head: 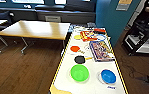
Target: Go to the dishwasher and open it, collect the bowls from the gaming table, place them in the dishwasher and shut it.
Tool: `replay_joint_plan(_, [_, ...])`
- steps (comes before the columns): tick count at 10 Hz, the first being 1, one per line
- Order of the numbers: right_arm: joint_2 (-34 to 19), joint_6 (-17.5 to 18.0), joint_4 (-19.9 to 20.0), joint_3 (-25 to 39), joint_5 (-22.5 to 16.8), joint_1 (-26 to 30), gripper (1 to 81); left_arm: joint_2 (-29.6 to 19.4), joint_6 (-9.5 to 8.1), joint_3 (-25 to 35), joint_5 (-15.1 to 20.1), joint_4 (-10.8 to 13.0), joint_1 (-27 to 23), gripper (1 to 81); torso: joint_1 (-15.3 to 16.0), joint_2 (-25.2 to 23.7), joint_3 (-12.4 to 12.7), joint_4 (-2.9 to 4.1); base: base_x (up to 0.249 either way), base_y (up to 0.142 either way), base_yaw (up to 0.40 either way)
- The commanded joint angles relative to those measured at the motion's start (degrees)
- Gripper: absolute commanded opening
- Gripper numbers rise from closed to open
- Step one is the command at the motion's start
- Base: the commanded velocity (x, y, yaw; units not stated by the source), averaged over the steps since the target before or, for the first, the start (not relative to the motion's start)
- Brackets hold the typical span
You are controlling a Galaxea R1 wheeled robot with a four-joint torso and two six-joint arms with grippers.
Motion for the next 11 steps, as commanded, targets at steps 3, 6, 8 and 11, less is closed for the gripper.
replay_joint_plan(3, [1.1,3.5,0.8,-1.3,-2.1,8.9,81.1,-0.3,0.05,-0.4,3.4,-0.6,0.1,81.1,0.0,0.0,-2.9,0.0,0.0,0.0,0.0])
replay_joint_plan(6, [5.6,3.8,0.5,-3.8,-1.2,8.6,81.1,-0.3,0.05,-0.4,3.4,-0.6,0.1,81.1,0.0,0.0,-3.5,0.0,0.0,0.0,0.0])
replay_joint_plan(8, [7.4,3.8,0.4,-7.3,6.4,5.3,81.1,-0.2,0.05,-0.5,3.4,-0.6,0.0,81.1,0.0,0.0,-3.5,0.0,0.0,0.0,0.0])
replay_joint_plan(11, [9.2,3.7,0.2,-10.3,12.2,3.5,81.1,0.8,0.05,-2.8,3.6,-0.6,-0.2,81.1,0.0,0.0,-3.5,0.0,0.0,0.0,0.0])
